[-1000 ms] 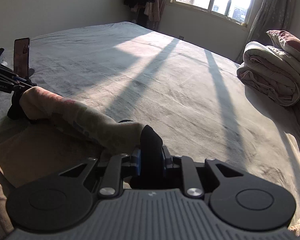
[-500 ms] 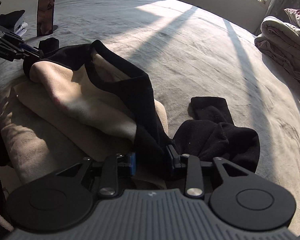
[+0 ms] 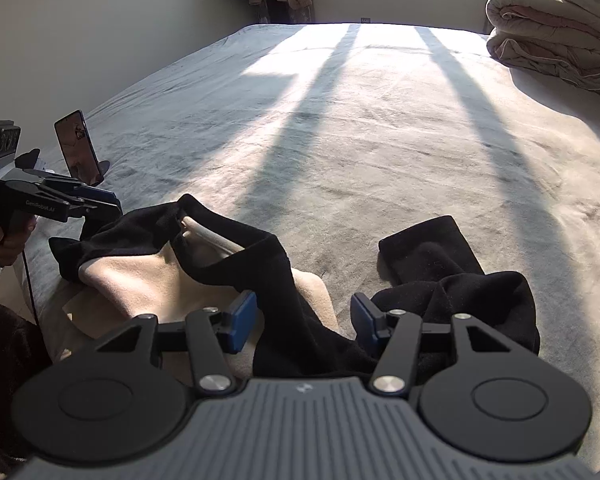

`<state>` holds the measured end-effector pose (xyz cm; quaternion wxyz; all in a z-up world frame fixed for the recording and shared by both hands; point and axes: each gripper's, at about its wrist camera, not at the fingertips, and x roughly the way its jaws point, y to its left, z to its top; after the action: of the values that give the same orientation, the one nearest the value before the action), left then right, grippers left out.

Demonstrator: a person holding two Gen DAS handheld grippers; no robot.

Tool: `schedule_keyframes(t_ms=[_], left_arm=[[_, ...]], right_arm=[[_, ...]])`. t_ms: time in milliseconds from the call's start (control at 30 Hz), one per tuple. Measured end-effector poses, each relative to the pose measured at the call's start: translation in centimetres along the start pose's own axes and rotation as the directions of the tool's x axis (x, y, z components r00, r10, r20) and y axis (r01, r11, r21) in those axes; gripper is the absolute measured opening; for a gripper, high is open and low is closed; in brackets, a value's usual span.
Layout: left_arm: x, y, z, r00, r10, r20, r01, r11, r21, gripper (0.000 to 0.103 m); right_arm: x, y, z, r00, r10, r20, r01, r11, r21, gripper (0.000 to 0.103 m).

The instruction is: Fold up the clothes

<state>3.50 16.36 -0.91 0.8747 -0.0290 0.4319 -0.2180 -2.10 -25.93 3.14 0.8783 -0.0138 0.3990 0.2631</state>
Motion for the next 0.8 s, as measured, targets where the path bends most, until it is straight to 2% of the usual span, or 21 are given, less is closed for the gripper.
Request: schedule_keyframes(t_ms=[67,100,133,167,200,233,267,367,600,733,800], left_arm=[[0.8,0.4,0.0,0.999,-0.015,-0.028,0.014,1.0,-0.027,0.059],[1.1,0.5,0.0,0.999,-0.021,-0.04,0.019,0.999,-0.04,0.05],[1.4,0.6,-0.1,0.998,-0.027,-0.05,0.025,0.998,-0.053,0.039],[1.4,0.6,-0.2,0.998,-0.031,-0.048,0.028,0.998,-0.06,0.036],[1.4,0.6,-0.4,0.999,-0.03,-0.037,0.028,0.998,-0.06,0.031],[1.1,0.4,-0.4,0.999,-0.029,-0.02,0.028,0.998,-0.058,0.016],[0.9,0.2,-0.5,1.0,-0.028,-0.003,0.028,0.998,-0.056,0.016],[0.2,-0.7,0.1,0.999,-0.004,0.044,0.006,1.0,-0.03,0.01],[0.3,-2.4,4.3,0.98,0.071,0.185,-0.079,0.996,0.036,0.007],[1.8,-2.5,7.4,0.961,0.147,0.233,-0.163,0.985,0.052,0.007],[2.7,-2.6,8.9,0.942,0.202,0.267,-0.23,0.97,0.075,0.007]], right_arm=[[0.7,0.1,-0.4,1.0,0.007,-0.02,-0.007,1.0,-0.009,0.052],[1.1,0.2,-0.5,1.0,0.008,-0.03,-0.009,1.0,-0.014,0.05],[1.3,0.2,-0.7,0.999,0.006,-0.038,-0.007,1.0,-0.019,0.045],[1.6,0.2,-1.0,0.999,0.003,-0.046,-0.004,1.0,-0.024,0.036],[1.8,0.2,-1.2,0.999,0.0,-0.049,-0.002,1.0,-0.027,0.031],[1.9,0.1,-1.2,0.999,-0.003,-0.049,0.002,1.0,-0.027,0.021],[1.8,-0.1,-1.2,0.999,-0.006,-0.04,0.005,1.0,-0.023,0.016],[1.4,-0.5,-0.6,1.0,-0.023,-0.004,0.023,1.0,-0.012,0.011],[1.1,-1.6,3.0,0.988,-0.113,0.103,0.117,0.992,-0.036,0.009],[2.3,-2.7,5.4,0.972,-0.178,0.151,0.188,0.981,-0.051,0.008],[3.3,-3.4,6.8,0.963,-0.207,0.173,0.22,0.974,-0.058,0.008]])
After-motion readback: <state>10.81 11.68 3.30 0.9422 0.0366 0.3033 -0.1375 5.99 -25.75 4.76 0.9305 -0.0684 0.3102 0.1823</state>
